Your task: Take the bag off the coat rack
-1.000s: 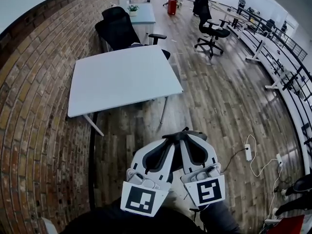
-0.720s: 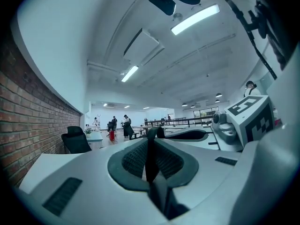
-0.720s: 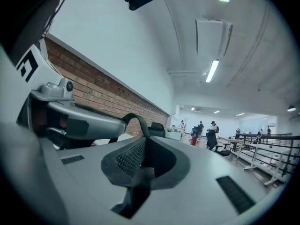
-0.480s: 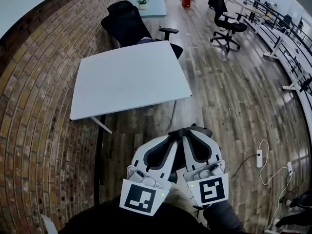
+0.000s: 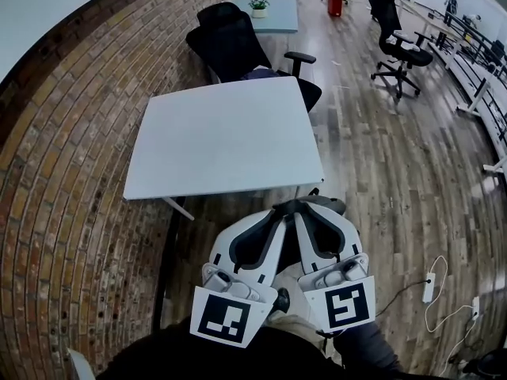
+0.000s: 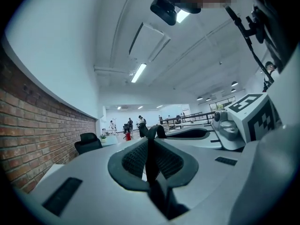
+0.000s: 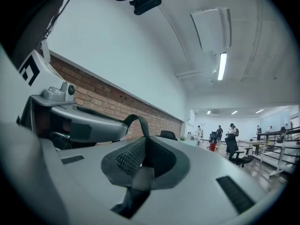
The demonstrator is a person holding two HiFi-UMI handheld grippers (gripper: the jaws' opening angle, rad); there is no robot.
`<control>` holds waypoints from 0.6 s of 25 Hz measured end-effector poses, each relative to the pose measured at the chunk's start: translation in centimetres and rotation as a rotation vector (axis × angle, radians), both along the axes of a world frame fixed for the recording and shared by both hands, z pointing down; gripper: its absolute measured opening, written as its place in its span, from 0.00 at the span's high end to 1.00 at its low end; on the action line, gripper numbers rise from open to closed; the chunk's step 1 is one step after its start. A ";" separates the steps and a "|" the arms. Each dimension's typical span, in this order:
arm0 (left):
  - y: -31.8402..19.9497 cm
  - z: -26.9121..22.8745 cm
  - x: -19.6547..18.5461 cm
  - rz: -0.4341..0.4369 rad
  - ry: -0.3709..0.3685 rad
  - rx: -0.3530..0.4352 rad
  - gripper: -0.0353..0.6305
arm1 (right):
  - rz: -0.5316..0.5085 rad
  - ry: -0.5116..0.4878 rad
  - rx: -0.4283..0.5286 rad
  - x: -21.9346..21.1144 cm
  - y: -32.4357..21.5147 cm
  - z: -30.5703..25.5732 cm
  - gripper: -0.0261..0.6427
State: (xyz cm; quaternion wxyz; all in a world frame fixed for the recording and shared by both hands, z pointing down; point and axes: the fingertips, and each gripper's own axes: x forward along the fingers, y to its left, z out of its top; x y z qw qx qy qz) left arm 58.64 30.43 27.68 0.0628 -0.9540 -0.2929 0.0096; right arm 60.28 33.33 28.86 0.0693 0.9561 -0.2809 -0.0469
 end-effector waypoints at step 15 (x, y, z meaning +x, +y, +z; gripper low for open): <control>-3.5 -7.0 6.4 -0.191 0.105 -0.039 0.88 | -0.131 0.086 -0.002 6.2 -3.2 -7.3 0.92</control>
